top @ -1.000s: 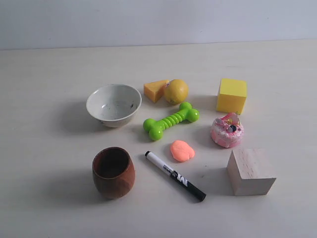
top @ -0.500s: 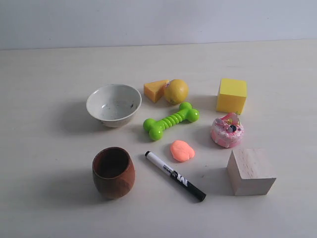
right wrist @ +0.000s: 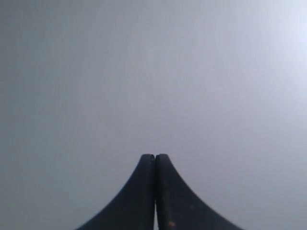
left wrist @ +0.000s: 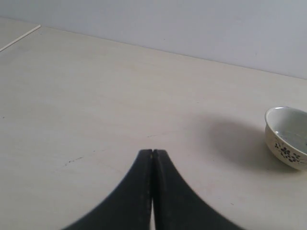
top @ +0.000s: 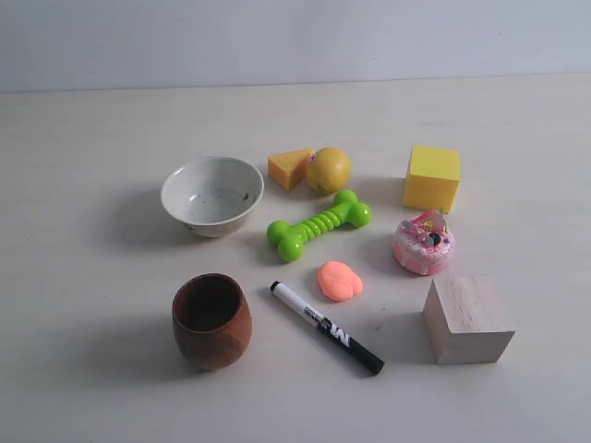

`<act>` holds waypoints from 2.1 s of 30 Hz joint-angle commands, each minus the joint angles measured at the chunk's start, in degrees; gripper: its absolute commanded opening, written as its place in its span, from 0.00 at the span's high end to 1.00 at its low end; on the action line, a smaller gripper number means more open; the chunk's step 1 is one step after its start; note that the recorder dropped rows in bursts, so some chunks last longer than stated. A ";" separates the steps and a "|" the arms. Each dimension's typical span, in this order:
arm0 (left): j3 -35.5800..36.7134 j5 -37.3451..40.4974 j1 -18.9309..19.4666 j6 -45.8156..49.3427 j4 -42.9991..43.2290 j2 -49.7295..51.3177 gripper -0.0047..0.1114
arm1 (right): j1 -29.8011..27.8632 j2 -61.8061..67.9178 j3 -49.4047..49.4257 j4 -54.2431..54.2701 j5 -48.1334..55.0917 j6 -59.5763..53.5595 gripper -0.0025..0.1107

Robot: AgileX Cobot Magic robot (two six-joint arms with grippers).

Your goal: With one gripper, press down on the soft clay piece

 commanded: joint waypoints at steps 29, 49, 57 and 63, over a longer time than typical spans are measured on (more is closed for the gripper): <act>0.15 -0.06 -0.28 0.17 -0.35 -0.39 0.96 | 0.12 35.45 -45.26 43.83 74.09 -39.76 0.98; 0.15 -0.06 -0.28 0.17 -0.35 -0.39 0.96 | 9.04 58.36 -58.81 45.92 77.27 -39.24 0.98; 0.15 -0.06 -0.28 0.17 -0.35 -0.39 0.96 | 19.79 62.38 -58.81 26.37 75.71 -23.77 0.98; 0.15 -0.06 -0.28 0.17 -0.35 -0.39 0.96 | 29.04 69.91 -58.81 16.58 73.15 -15.84 0.98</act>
